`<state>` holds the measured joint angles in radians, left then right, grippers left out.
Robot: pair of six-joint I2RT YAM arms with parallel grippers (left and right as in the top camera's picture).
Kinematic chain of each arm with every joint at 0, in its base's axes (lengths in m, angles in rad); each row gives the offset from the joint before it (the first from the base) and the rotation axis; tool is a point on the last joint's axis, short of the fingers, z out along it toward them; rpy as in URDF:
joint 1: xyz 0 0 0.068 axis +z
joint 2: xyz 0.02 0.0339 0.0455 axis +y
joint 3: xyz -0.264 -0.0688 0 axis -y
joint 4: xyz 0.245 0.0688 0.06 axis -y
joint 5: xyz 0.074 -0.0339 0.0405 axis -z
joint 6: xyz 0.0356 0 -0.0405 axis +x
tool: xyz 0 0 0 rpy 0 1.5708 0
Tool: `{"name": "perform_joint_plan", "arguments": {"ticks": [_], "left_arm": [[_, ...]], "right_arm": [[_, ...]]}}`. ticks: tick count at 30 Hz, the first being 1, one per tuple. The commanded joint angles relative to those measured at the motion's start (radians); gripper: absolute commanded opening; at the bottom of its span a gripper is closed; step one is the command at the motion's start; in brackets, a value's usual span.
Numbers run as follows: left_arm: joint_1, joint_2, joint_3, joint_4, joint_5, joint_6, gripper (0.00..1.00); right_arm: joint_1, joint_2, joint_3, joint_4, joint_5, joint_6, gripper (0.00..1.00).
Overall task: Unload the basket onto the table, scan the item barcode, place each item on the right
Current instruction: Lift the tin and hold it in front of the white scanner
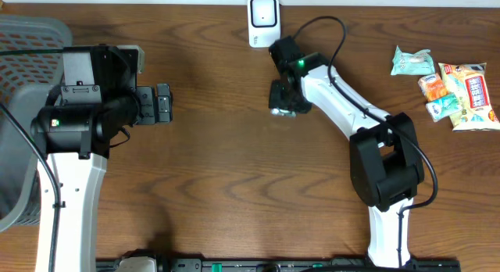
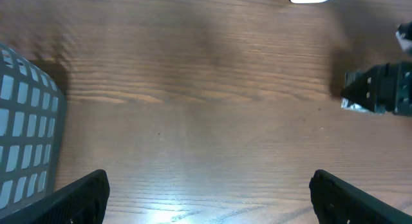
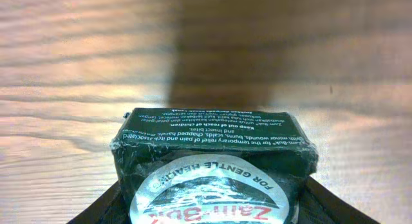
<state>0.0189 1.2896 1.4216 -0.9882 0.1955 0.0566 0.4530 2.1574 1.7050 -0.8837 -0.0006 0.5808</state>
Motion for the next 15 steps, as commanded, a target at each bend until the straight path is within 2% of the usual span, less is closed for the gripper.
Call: {"name": "perform_joint_plan", "arguments": {"ticks": [1,8,12,15], "left_arm": [[0.005,0.003,0.007,-0.002,-0.006,0.010,0.98],[0.005,0.003,0.007,-0.002,-0.006,0.010,0.98],[0.005,0.003,0.007,-0.002,-0.006,0.010,0.98],[0.005,0.003,0.007,-0.002,-0.006,0.010,0.98]], "right_arm": [[-0.007,0.006,0.055,0.026,0.010,-0.091,0.55],[-0.014,0.006,0.122,0.203,0.079,-0.116,0.54],[-0.035,0.006,0.142,0.347,0.077,-0.153,0.52],[-0.041,0.006,0.142,0.461,0.077,-0.153,0.54]]}}
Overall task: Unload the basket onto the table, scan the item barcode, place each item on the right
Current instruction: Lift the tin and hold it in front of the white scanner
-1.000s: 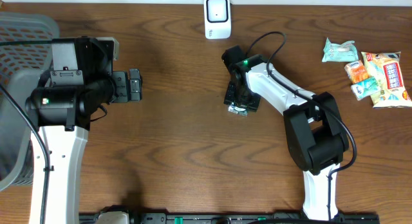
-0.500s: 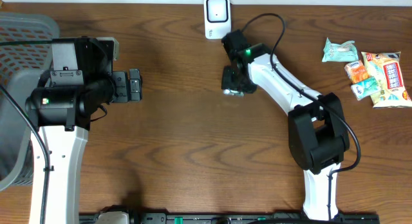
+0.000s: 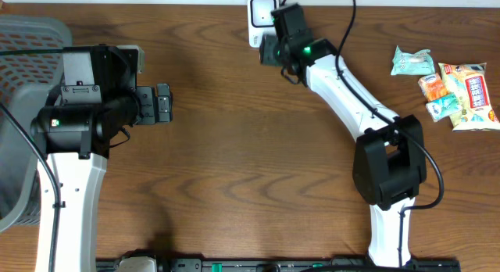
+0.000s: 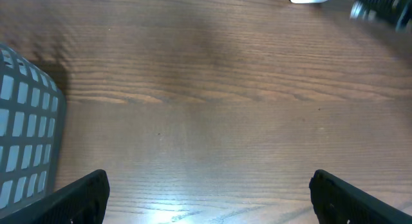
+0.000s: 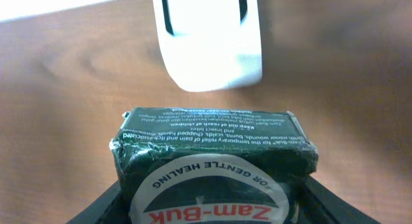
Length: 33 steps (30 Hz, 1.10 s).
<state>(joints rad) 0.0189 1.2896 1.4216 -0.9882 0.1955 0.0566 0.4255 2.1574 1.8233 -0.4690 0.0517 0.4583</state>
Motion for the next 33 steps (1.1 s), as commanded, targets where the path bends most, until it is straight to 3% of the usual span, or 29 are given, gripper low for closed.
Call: {"name": "perform_joint_plan", "arguments": {"ticks": [1,9,18,23,33], "left_arm": [[0.005,0.003,0.007,-0.002,-0.006,0.010,0.98],[0.005,0.003,0.007,-0.002,-0.006,0.010,0.98],[0.005,0.003,0.007,-0.002,-0.006,0.010,0.98],[0.005,0.003,0.007,-0.002,-0.006,0.010,0.98],[0.005,0.003,0.007,-0.002,-0.006,0.010,0.98]], "right_arm": [[-0.014,0.006,0.023,0.077,0.025,-0.036,0.54],[-0.012,0.013,0.023,0.374,0.055,-0.079,0.52],[-0.013,0.052,0.027,0.594,0.055,-0.118,0.53],[-0.013,0.108,0.056,0.634,0.133,-0.126,0.59],[-0.014,0.295,0.190,0.630,0.204,-0.193,0.60]]}}
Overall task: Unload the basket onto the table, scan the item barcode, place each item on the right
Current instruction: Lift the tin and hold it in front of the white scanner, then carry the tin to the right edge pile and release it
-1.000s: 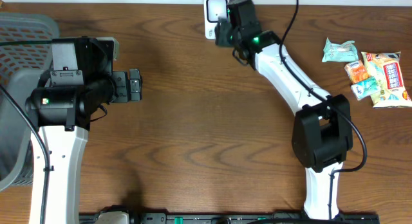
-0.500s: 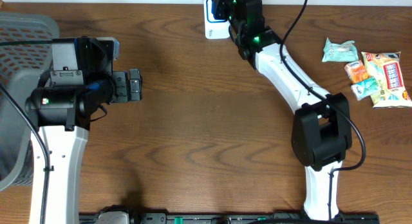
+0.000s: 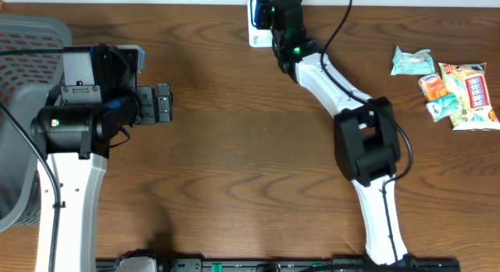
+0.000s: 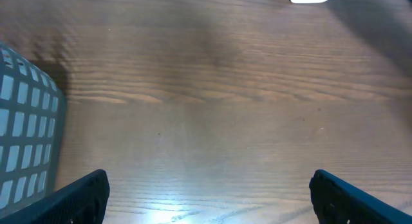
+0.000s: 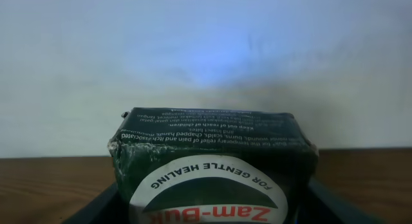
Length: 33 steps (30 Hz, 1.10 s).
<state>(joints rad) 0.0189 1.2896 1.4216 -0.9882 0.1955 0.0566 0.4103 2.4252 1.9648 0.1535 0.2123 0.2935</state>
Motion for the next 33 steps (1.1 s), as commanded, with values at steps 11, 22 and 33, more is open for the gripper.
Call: {"name": "perform_joint_plan", "arguments": {"ticks": [11,22,33], "left_arm": [[0.005,0.003,0.007,-0.002,-0.006,0.010,0.98],[0.005,0.003,0.007,-0.002,-0.006,0.010,0.98],[0.005,0.003,0.007,-0.002,-0.006,0.010,0.98]], "right_arm": [[0.017,0.064,0.055,0.010,0.041,-0.021,0.59],[0.017,0.063,0.056,-0.011,0.045,-0.021,0.59],[-0.021,-0.029,0.152,-0.222,0.048,-0.016,0.58]]}}
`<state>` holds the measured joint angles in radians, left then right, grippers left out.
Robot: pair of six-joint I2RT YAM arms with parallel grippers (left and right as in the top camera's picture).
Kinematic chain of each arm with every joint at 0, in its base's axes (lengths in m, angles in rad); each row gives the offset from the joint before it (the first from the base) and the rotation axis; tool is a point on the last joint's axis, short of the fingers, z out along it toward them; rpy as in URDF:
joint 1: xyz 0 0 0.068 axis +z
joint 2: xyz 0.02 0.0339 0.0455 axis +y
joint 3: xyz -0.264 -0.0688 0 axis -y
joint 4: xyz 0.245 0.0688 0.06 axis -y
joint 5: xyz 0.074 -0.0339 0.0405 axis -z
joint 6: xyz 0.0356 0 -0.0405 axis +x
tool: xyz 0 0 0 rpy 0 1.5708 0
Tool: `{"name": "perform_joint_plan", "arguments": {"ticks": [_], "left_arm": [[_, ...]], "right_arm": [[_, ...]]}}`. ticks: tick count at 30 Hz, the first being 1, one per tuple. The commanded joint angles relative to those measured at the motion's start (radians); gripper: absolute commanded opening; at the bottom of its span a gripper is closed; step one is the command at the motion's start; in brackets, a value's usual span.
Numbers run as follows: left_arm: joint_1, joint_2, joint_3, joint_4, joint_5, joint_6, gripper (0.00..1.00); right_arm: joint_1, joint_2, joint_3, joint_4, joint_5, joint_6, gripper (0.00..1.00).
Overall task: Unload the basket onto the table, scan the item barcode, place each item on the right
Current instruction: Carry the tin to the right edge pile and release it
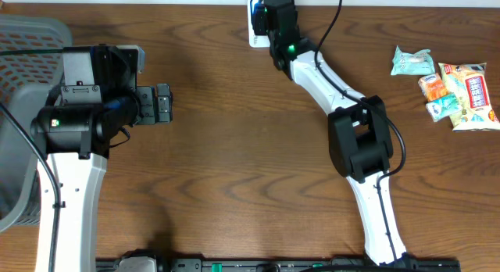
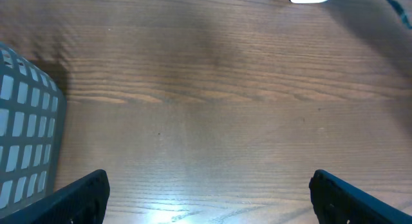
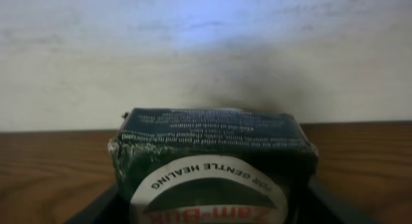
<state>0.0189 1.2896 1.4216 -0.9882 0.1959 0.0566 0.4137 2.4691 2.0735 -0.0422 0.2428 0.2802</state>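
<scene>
The dark green Zam-Buk box (image 3: 212, 159) sits between the jaws of my right gripper (image 3: 209, 208), which is shut on it. In the overhead view that right gripper (image 1: 273, 14) is held over the white barcode scanner (image 1: 255, 22) at the table's far edge, hiding most of it. The box faces the white wall and the far strip of table. My left gripper (image 1: 162, 104) stands open over bare wood at the left, its fingers (image 2: 77, 198) wide apart with nothing between them. The scanner's base peeks in at the top of the left wrist view.
A grey mesh basket (image 1: 19, 108) stands at the left edge; its wall (image 2: 26, 147) shows in the left wrist view. Several snack packets (image 1: 449, 84) lie at the far right. The white wall (image 3: 206, 50) runs behind the table.
My right gripper with the box has tipped slightly, so more of the wooden table shows below the wall in the right wrist view. The left arm has not moved.
My right gripper first held the Zam-Buk box over the table in front of the scanner. Then it was right at the scanner, which filled the wrist view. After that it was above the scanner facing the wall, where it remains. The left gripper stayed open throughout.
</scene>
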Motion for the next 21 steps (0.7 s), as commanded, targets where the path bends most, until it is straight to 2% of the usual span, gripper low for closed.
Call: {"name": "perform_joint_plan", "arguments": {"ticks": [1,12,21], "left_arm": [[0.005,0.003,0.007,-0.002,-0.006,0.010,0.98],[0.005,0.003,0.007,-0.002,-0.006,0.010,0.98],[0.005,0.003,0.007,-0.002,-0.006,0.010,0.98]], "right_arm": [[-0.036,-0.095,0.048,-0.057,0.018,0.007,0.58],[-0.254,-0.330,0.051,-0.515,0.018,0.039,0.58],[-0.482,-0.334,0.047,-0.863,0.021,0.026,0.59]]}}
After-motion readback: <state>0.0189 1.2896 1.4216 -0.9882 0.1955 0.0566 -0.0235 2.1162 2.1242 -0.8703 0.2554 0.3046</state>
